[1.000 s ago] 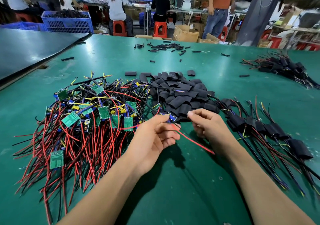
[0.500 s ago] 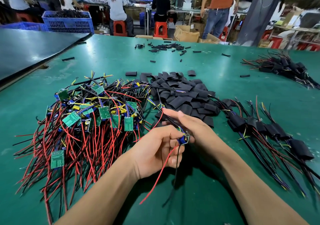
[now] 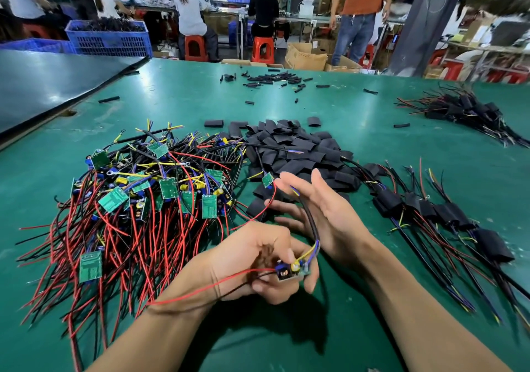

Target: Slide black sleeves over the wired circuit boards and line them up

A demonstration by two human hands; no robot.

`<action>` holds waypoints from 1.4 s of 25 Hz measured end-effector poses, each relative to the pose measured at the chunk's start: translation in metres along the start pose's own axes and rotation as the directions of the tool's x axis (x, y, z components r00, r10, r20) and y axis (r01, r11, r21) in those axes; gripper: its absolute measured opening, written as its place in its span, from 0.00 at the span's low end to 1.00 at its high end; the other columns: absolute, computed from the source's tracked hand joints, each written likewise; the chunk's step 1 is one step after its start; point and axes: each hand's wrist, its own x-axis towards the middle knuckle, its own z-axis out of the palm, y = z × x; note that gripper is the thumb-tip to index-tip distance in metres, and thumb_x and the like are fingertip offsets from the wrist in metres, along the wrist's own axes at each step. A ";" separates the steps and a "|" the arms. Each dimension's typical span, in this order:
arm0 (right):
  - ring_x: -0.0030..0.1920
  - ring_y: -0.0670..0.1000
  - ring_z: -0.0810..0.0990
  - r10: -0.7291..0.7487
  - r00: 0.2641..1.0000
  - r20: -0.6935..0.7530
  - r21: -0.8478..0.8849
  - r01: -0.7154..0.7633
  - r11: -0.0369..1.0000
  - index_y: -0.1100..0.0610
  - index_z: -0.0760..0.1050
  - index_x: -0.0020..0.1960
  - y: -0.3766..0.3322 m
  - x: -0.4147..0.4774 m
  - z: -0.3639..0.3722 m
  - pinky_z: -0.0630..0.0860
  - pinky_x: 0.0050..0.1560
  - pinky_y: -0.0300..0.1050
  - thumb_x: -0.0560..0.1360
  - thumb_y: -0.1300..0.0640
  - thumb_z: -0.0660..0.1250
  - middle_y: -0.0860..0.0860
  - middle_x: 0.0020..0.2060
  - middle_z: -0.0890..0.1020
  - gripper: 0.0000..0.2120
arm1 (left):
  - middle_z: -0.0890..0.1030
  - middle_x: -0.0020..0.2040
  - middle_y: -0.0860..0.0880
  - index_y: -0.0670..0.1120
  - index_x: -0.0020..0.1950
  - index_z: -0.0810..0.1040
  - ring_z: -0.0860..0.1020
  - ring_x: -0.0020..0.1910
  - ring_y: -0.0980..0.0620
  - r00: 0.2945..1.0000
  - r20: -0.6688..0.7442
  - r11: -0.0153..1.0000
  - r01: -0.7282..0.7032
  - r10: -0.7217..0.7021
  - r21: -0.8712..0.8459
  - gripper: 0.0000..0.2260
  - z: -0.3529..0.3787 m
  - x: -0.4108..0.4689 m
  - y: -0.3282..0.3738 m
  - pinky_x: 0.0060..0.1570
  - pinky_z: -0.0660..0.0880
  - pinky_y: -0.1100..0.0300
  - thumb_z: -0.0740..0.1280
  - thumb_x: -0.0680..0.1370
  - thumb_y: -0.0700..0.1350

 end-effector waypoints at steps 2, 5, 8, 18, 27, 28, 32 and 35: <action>0.62 0.57 0.81 0.002 1.000 -0.022 0.031 -0.001 1.000 0.52 0.68 0.74 0.001 0.002 -0.003 0.78 0.59 0.50 0.76 0.35 0.54 0.48 0.69 0.77 0.32 | 0.65 0.22 0.49 0.38 0.39 0.79 0.61 0.18 0.55 0.999 0.030 1.000 -0.019 0.019 0.003 0.12 0.002 -0.002 0.001 0.23 0.50 0.59 0.61 0.64 0.43; 0.62 0.62 0.81 -0.004 0.997 -0.074 0.130 0.014 0.991 0.51 0.65 0.76 0.002 0.005 -0.007 0.81 0.57 0.55 0.72 0.34 0.59 0.53 0.68 0.77 0.36 | 0.62 0.22 0.50 0.38 0.41 0.80 0.61 0.20 0.54 0.987 -0.122 0.992 -0.109 0.100 -0.067 0.12 0.003 0.001 0.002 0.26 0.51 0.59 0.60 0.65 0.42; 0.60 0.63 0.82 -0.021 0.993 -0.115 0.176 0.041 0.983 0.48 0.60 0.78 -0.002 0.006 -0.008 0.83 0.45 0.54 0.73 0.34 0.59 0.58 0.68 0.76 0.37 | 0.61 0.23 0.48 0.39 0.42 0.78 0.60 0.21 0.53 0.936 -0.288 0.961 -0.247 0.204 -0.123 0.11 -0.002 0.001 0.006 0.29 0.50 0.57 0.59 0.66 0.42; 0.38 0.44 0.82 -0.532 0.831 -0.166 -0.733 0.257 0.630 0.54 0.82 0.57 0.016 0.005 -0.019 0.77 0.41 0.36 0.79 0.62 0.67 0.45 0.43 0.85 0.10 | 0.71 0.27 0.51 0.46 0.50 0.82 0.66 0.24 0.53 0.487 -0.775 0.915 -0.218 0.403 0.338 0.05 -0.016 0.019 -0.010 0.24 0.64 0.64 0.66 0.78 0.39; 0.75 0.51 0.60 -0.536 0.844 -0.033 -0.999 -0.006 0.052 0.44 0.75 0.70 0.017 0.016 -0.046 0.54 0.70 0.48 0.78 0.50 0.69 0.45 0.75 0.69 0.20 | 0.70 0.29 0.57 0.52 0.54 0.81 0.68 0.29 0.57 0.361 -0.754 0.806 0.010 0.548 0.591 0.09 -0.018 0.022 -0.021 0.33 0.67 0.65 0.73 0.75 0.43; 0.73 0.50 0.63 -0.561 0.828 -0.018 -0.999 0.001 0.032 0.44 0.78 0.66 0.017 0.016 -0.046 0.55 0.66 0.45 0.78 0.51 0.69 0.45 0.71 0.73 0.17 | 0.70 0.29 0.58 0.52 0.55 0.81 0.69 0.29 0.57 0.359 -0.757 0.805 0.027 0.546 0.593 0.11 -0.018 0.022 -0.021 0.34 0.67 0.66 0.73 0.74 0.43; 0.62 0.50 0.72 -0.659 0.751 -0.047 -0.992 0.041 0.118 0.47 0.81 0.58 0.014 0.013 -0.042 0.61 0.60 0.44 0.75 0.54 0.73 0.45 0.57 0.79 0.12 | 0.72 0.31 0.56 0.52 0.58 0.80 0.70 0.31 0.52 0.367 -0.771 0.831 -0.008 0.520 0.556 0.13 -0.019 0.021 -0.020 0.38 0.69 0.57 0.73 0.74 0.42; 0.54 0.42 0.77 -0.659 0.737 -0.148 -0.878 0.209 0.431 0.50 0.80 0.61 0.010 0.008 -0.033 0.72 0.60 0.43 0.74 0.56 0.75 0.44 0.54 0.79 0.16 | 0.76 0.35 0.52 0.50 0.54 0.82 0.70 0.31 0.52 0.396 -0.751 0.840 -0.115 0.529 0.531 0.11 -0.014 0.019 -0.017 0.33 0.69 0.60 0.73 0.75 0.40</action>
